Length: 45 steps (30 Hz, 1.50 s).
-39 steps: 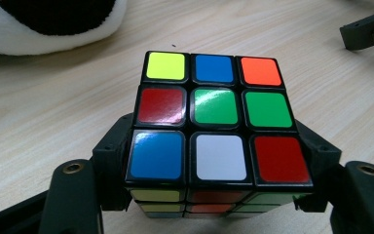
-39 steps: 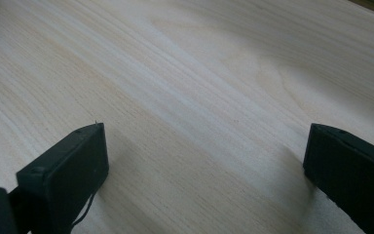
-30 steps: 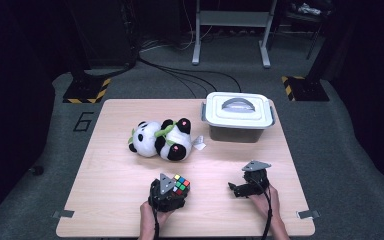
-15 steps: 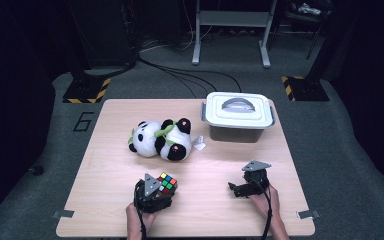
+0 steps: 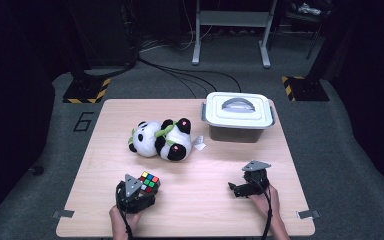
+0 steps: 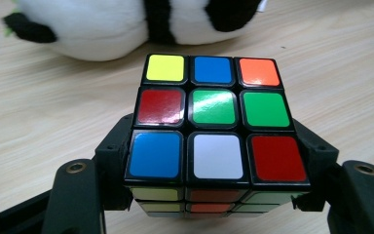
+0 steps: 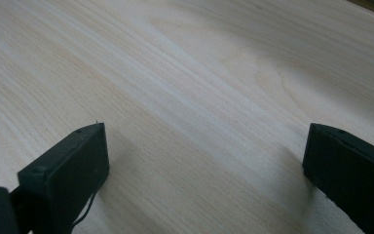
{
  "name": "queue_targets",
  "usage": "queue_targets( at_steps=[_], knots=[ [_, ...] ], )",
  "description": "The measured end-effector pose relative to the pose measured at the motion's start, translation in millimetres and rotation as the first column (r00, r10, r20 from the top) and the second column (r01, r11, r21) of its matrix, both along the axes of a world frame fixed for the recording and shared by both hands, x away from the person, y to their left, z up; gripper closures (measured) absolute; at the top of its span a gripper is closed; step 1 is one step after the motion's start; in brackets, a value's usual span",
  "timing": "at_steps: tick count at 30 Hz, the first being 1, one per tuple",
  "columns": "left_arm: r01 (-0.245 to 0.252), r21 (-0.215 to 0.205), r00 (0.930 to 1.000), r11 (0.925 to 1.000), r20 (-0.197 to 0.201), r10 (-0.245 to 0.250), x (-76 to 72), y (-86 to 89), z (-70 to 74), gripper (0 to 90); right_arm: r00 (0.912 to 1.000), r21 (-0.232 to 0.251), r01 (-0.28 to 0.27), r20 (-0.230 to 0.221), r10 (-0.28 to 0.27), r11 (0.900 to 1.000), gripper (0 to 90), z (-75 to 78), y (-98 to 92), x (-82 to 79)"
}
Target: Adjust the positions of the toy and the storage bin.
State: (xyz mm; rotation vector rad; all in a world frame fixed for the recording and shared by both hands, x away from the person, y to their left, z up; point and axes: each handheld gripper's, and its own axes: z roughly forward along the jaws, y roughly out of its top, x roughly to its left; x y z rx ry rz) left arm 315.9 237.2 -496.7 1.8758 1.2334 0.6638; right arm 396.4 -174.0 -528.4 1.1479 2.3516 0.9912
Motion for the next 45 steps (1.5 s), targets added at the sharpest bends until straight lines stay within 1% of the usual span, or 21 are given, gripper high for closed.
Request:
queue_targets(
  at_steps=[2,3,6,8,9,12,13,14,17,21,22,26,27,28,29,31,33,34,36,40,45],
  knots=[
    [-0.019,0.0,0.9998,0.9998,0.001,0.019,0.1,7.5,0.6,34.1,1.0,0.0,-0.001,0.0,0.001,1.0,2.2,0.0,0.0,0.1],
    [-0.049,-0.007,0.9987,0.9988,0.008,0.049,0.8,14.5,-0.2,34.1,1.0,0.0,-0.001,0.0,0.001,1.0,2.2,0.0,0.0,0.0],
    [-0.071,-0.01,0.9975,0.9974,0.005,0.071,1.8,22.6,-0.3,34.1,1.0,0.0,-0.001,0.0,0.001,1.0,2.2,0.0,-0.1,0.0],
    [-0.097,-0.015,0.9953,0.9952,0.011,0.097,2.9,30.9,0.0,34.0,1.0,0.0,-0.001,0.0,0.001,1.0,2.2,0.0,-0.1,0.0],
    [-0.117,-0.015,0.9931,0.9931,0.01,0.117,4.8,40.3,1.2,34.0,1.0,0.0,-0.001,0.0,0.001,1.0,2.2,0.0,-0.1,0.1],
    [-0.133,-0.013,0.9911,0.9911,0.005,0.133,7.5,48.9,2.9,34.0,1.0,0.0,0.0,0.0,0.0,1.0,2.2,0.0,0.0,0.0],
    [-0.147,-0.008,0.9892,0.9892,0.002,0.147,9.2,57.5,5.5,34.0,1.0,0.001,0.0,0.001,0.0,1.0,2.2,-0.1,0.0,0.0],
    [-0.147,-0.008,0.9892,0.9892,0.002,0.147,9.2,57.5,5.5,34.1,1.0,0.001,0.0,0.001,0.0,1.0,2.2,-0.1,0.0,0.0],
    [-0.181,-0.009,0.9835,0.9835,0.004,0.181,13.5,73.9,10.0,34.0,1.0,0.0,-0.001,0.0,0.001,1.0,2.2,0.0,-0.1,0.0],
    [-0.205,-0.013,0.9786,0.9786,0.012,0.206,19.0,85.5,12.6,34.0,1.0,0.0,-0.001,0.0,0.001,1.0,2.2,0.0,-0.1,0.1],
    [-0.203,-0.004,0.9792,0.9792,0.001,0.203,20.0,88.5,13.7,34.0,1.0,0.0,-0.001,0.0,0.001,1.0,2.2,0.0,-0.1,0.1],
    [-0.216,-0.004,0.9764,0.9764,0.002,0.216,25.2,94.8,14.2,34.0,1.0,0.0,-0.002,0.0,0.002,1.0,2.2,0.0,-0.1,0.1],
    [-0.229,-0.007,0.9734,0.9734,0.01,0.229,29.6,99.1,14.1,34.0,1.0,0.0,-0.002,-0.001,0.002,1.0,2.2,0.0,-0.1,0.1],
    [-0.229,-0.007,0.9734,0.9734,0.01,0.229,29.6,99.1,14.1,34.0,1.0,0.0,-0.002,-0.001,0.002,1.0,2.2,0.0,-0.1,0.1],
    [-0.231,-0.016,0.973,0.9729,-0.001,0.231,32.3,103.6,15.7,34.0,1.0,0.0,-0.002,-0.001,0.002,1.0,2.2,0.0,-0.1,0.1],
    [-0.244,-0.044,0.9696,0.9688,0.007,0.245,35.1,108.2,17.3,34.0,1.0,0.0,-0.002,0.0,0.002,1.0,2.2,0.0,-0.1,0.1],
    [-0.247,-0.046,0.9687,0.9679,0.01,0.248,36.3,109.9,18.0,34.0,1.0,0.0,-0.001,0.0,0.001,1.0,2.2,0.0,0.0,0.1],
    [-0.259,-0.047,0.9654,0.9647,0.016,0.26,40.1,115.3,19.8,34.0,1.0,0.0,-0.001,0.0,0.001,1.0,2.2,0.0,0.0,0.0],
    [-0.26,-0.041,0.9653,0.9647,0.013,0.261,41.5,117.6,20.8,34.0,1.0,0.0,-0.002,0.0,0.002,1.0,2.2,0.0,0.0,0.1],
    [-0.279,-0.055,0.9598,0.9588,0.018,0.28,50.3,128.3,23.8,34.1,1.0,0.0,-0.001,0.0,0.001,1.0,2.2,0.0,0.0,0.0],
    [-0.302,-0.05,0.9527,0.9521,0.021,0.303,58.7,134.1,24.4,34.0,1.0,0.0,-0.001,0.001,0.001,1.0,2.2,0.0,0.0,0.0]
  ],
)
